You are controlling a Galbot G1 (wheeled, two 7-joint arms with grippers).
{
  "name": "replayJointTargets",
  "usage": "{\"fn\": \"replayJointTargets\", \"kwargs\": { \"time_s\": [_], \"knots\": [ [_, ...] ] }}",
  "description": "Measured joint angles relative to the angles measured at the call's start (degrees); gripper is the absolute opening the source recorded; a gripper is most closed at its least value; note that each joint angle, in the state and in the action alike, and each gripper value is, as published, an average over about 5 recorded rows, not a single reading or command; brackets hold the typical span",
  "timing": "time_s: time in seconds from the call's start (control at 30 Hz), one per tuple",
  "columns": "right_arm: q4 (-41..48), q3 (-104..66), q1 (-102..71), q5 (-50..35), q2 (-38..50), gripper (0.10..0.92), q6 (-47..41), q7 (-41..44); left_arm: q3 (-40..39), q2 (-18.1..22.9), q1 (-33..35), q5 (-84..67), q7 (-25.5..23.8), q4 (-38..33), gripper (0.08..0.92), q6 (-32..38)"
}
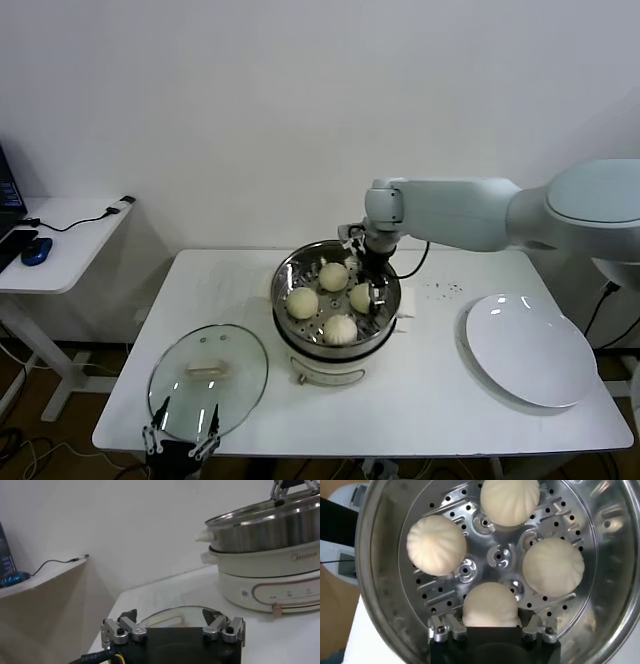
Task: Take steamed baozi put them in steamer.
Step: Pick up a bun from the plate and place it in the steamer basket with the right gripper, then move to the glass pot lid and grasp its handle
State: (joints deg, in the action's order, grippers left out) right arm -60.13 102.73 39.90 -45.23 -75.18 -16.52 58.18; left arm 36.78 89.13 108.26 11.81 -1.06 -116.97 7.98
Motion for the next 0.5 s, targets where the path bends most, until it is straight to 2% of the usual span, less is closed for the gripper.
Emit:
{"fn": "replayJointTargets", "kwargs": {
  "time_s": [0.5],
  "knots": [
    [-2.5,-3.6,3.4,-0.5,5.0,0.823,2.4,1.4,0.4,-0.2,0.0,0.2,0.0,-0.1,0.823,0.2]
  ]
}}
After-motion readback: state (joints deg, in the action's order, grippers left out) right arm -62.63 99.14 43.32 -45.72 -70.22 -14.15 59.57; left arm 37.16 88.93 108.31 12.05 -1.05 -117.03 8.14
